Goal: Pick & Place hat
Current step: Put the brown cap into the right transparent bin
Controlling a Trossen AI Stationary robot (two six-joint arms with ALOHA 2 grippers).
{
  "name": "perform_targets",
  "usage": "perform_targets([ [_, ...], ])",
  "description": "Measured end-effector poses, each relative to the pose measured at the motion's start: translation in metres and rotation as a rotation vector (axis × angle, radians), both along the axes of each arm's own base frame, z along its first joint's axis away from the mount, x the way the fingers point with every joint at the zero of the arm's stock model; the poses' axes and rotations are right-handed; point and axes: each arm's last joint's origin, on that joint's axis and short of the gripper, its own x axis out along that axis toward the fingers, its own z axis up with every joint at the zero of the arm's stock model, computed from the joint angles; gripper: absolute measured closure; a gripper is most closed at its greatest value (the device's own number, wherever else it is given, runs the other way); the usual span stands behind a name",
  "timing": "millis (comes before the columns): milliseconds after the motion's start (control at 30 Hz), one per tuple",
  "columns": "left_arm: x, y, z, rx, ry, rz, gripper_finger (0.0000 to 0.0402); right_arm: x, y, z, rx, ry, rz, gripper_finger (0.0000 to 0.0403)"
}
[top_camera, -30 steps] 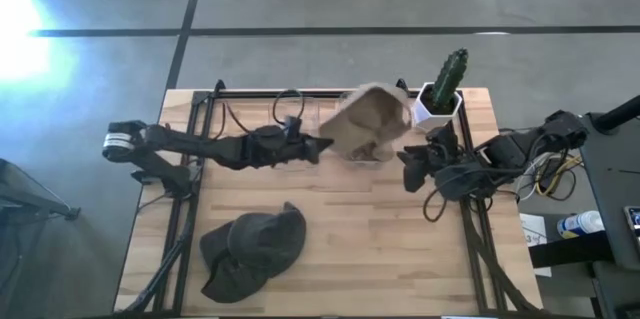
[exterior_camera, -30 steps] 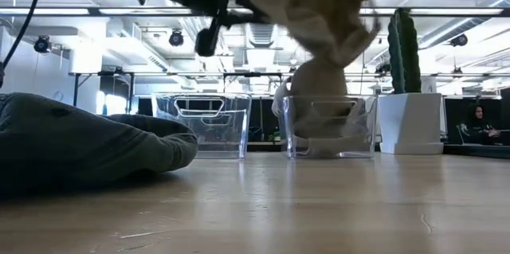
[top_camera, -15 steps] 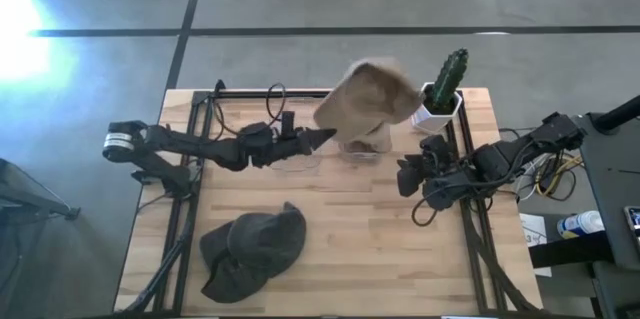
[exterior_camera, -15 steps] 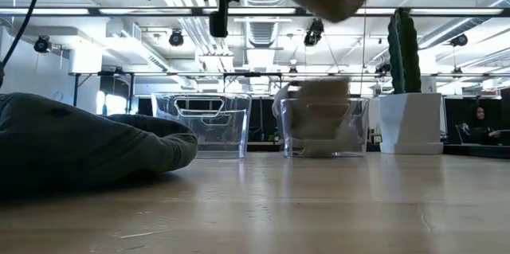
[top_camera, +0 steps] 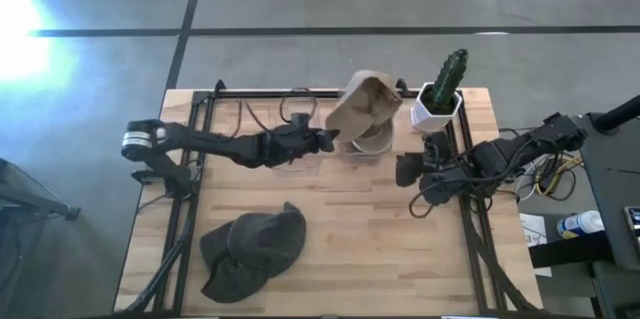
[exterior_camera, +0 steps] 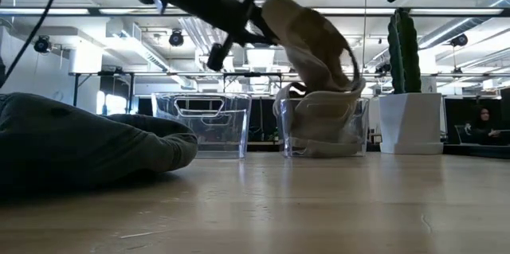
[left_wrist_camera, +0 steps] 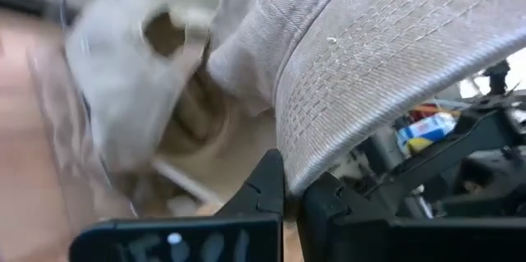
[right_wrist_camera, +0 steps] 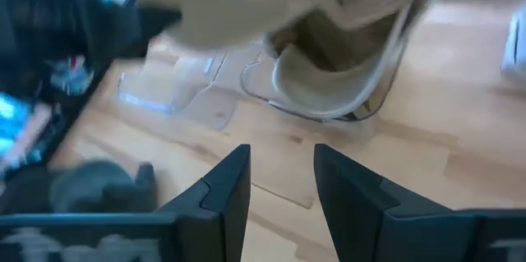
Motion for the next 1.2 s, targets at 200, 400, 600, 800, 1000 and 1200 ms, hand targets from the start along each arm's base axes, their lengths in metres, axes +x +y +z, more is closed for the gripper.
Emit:
perform_targets([
  [200,0.032,0.000,-0.016,-0.053,0.024,0.001,0.0392,0.005,-0.012,0.000,0.056,-0.025,-0.087,0.0271],
  [400,0.053,0.003,-0.027,-0.018,0.069,0.007,0.0390,0.014,-0.023,0.003,0.046,-0.064,-0.101,0.0271],
  [600,0.058,0.006,-0.030,0.100,0.366,0.039,0.0385,0.020,-0.026,0.004,0.024,-0.064,-0.066,0.0271],
  [800,0.058,0.006,-0.024,-0.061,0.263,0.076,0.0384,0.021,-0.027,0.003,0.037,-0.057,-0.061,0.0271],
  [1000,0.062,-0.004,-0.035,-0.170,0.231,0.050,0.0377,0.022,-0.026,-0.003,0.061,-0.036,-0.043,0.0271],
  [1200,0.054,-0.007,-0.050,-0.333,0.199,0.108,0.0343,0.022,-0.026,-0.008,0.068,-0.015,-0.032,0.0271],
])
